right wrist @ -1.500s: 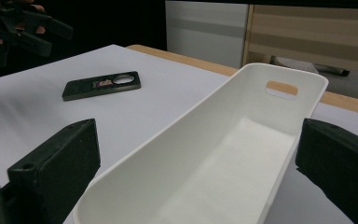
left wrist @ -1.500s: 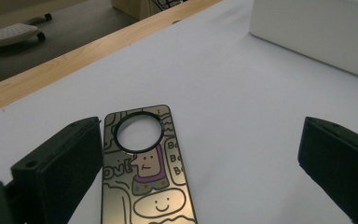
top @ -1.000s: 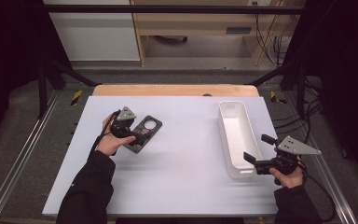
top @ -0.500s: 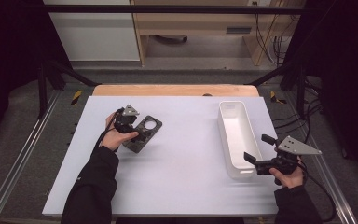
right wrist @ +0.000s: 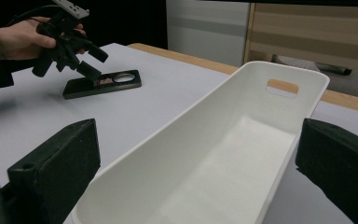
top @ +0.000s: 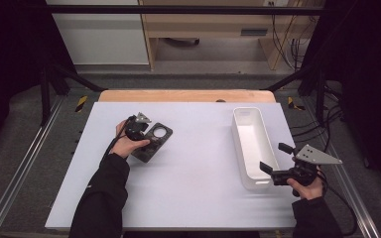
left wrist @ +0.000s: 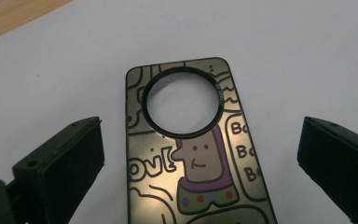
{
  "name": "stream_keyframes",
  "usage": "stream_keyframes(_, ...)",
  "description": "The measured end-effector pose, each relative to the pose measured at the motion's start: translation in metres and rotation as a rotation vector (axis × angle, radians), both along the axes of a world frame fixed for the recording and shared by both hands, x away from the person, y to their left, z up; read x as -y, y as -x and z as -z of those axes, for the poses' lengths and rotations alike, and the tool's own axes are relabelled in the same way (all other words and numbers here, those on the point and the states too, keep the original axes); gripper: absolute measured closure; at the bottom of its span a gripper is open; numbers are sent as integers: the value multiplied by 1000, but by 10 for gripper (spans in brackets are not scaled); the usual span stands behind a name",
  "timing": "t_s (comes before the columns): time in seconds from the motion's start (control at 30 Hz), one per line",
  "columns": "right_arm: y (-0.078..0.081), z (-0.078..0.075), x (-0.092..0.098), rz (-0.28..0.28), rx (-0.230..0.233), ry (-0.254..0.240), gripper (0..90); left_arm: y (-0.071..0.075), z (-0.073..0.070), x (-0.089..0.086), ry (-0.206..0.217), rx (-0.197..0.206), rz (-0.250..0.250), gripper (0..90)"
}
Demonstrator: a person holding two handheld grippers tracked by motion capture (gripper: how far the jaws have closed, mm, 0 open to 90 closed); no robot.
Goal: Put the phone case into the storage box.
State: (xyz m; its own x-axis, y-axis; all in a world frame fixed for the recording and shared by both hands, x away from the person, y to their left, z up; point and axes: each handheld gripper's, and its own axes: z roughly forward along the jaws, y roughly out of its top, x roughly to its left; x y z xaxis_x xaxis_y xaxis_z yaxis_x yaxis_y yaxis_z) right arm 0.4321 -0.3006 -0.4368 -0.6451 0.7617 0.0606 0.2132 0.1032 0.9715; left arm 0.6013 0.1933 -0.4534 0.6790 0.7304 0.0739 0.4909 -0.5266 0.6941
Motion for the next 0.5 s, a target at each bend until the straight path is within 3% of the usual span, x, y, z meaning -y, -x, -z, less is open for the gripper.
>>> stream_keyframes(0.5,0,0,0,0,-2,1,3,-4,13,2,-31,-45,-11,0)
